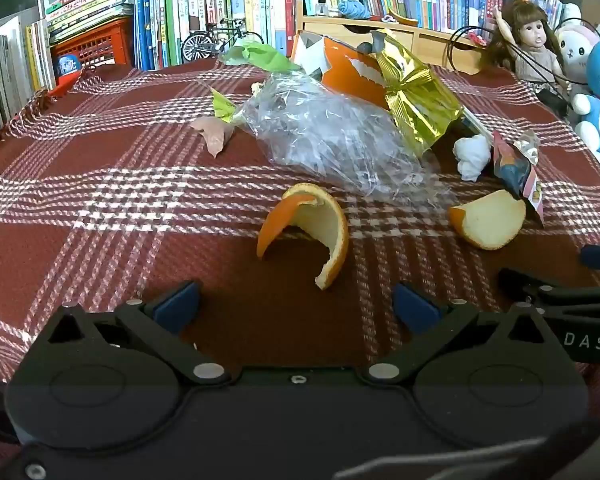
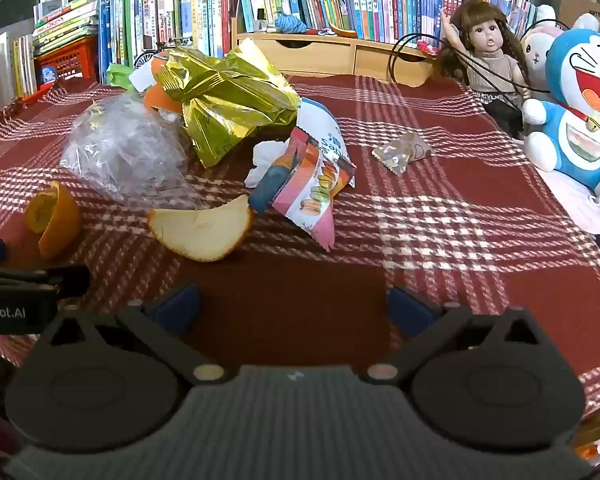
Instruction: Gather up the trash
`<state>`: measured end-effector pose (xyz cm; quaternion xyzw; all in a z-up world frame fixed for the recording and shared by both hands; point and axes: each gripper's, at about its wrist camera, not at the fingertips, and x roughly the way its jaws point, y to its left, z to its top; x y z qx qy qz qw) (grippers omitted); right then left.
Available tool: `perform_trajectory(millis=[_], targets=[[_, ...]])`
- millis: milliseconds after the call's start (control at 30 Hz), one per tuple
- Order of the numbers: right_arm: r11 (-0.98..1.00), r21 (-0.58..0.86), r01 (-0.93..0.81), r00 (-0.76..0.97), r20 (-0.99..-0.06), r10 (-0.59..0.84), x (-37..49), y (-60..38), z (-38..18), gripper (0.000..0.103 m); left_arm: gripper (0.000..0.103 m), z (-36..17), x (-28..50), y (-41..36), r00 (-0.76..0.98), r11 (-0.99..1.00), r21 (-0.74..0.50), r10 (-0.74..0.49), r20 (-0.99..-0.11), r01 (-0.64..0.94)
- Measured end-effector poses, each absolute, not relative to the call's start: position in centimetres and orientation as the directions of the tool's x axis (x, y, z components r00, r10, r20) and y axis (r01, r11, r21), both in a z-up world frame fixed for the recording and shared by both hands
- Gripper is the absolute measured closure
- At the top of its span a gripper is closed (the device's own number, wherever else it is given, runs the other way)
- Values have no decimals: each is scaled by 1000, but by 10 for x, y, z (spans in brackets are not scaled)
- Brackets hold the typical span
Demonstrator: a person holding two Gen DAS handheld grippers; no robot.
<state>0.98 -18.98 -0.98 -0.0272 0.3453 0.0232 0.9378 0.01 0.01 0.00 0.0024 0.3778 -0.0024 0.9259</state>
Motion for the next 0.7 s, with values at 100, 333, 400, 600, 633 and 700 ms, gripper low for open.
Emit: perform_trajectory(millis=[100,333,400,600,633,700], targets=[[997,-35,-62,760,-649,25,10,-190,-10,0,0,0,0,0,715,1000,2,-3,-700,7],[997,-34,-62,759,-651,25,10,-190,-10,0,0,0,-3,0,718,1000,4,-3,-696,8],[997,-34,-62,759,-651,25,10,-190,-10,0,0,-1,-5,0,720,1000,4,-3,-694,8],[997,-34,-62,758,-651,25,10,-190,-10,0,0,0,0,0,710,1000,5,-1,-704,6],[997,-34,-62,758,-651,25,10,-190,-10,0,0,0,0,0,710,1000,5,-1,-704,6],[997,-34,-62,758,-651,25,10,-190,-10,0,0,0,0,0,710,1000,5,-1,-704,6]])
